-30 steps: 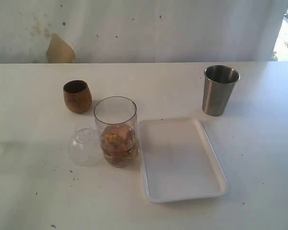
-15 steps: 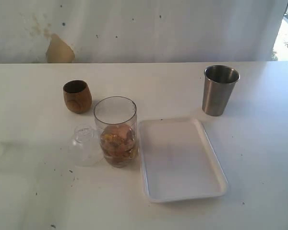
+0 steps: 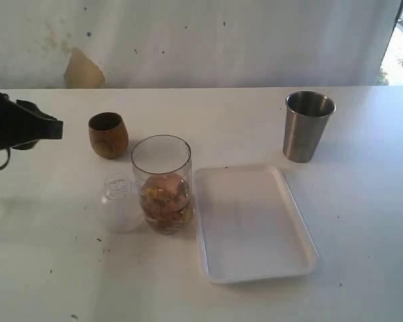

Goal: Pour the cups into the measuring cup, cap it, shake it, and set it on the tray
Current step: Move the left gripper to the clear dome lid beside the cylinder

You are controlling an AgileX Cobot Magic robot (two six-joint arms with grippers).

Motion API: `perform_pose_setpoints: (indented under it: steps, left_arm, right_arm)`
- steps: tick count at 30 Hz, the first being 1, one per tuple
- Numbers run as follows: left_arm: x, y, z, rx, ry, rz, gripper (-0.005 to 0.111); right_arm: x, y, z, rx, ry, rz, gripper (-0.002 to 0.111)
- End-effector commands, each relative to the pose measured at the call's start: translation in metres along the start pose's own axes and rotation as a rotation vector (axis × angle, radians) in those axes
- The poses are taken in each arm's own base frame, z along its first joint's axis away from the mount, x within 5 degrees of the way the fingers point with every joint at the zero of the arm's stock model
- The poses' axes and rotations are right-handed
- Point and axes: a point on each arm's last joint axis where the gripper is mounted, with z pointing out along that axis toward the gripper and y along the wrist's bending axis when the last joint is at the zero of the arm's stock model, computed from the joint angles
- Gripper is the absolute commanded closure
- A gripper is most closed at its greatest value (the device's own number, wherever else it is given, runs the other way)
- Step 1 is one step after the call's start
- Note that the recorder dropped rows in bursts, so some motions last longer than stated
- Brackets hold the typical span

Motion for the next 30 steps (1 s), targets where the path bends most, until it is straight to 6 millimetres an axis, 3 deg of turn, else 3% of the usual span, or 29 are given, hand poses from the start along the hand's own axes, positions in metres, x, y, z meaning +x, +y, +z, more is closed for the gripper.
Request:
perform_pose_setpoints:
  steps: [1, 3, 11, 17, 30]
  left_arm:
    - [0.004, 0.000, 0.044, 0.007, 0.147, 0.007, 0.050]
    - [0.011, -0.001, 0.058, 0.016, 0.232, 0.008, 0.041]
    - [0.029, -0.038, 0.084, 0.138, 0.275, 0.254, 0.041]
    - [0.036, -0.041, 0.102, 0.122, 0.259, 0.222, 0.041]
    - [0.037, -0.042, 0.102, 0.127, 0.268, 0.199, 0.044]
  right_arm:
    - [0.001, 0.000, 0.000, 0.004, -0.007, 0.005, 0.108]
    - [0.001, 0.000, 0.000, 0.004, -0.007, 0.005, 0.108]
    - [0.001, 0.000, 0.000, 0.004, -0.007, 0.005, 0.108]
    - [0.001, 0.000, 0.000, 0.004, -0.007, 0.005, 0.108]
    - [0.001, 0.000, 0.000, 0.004, -0.007, 0.005, 0.108]
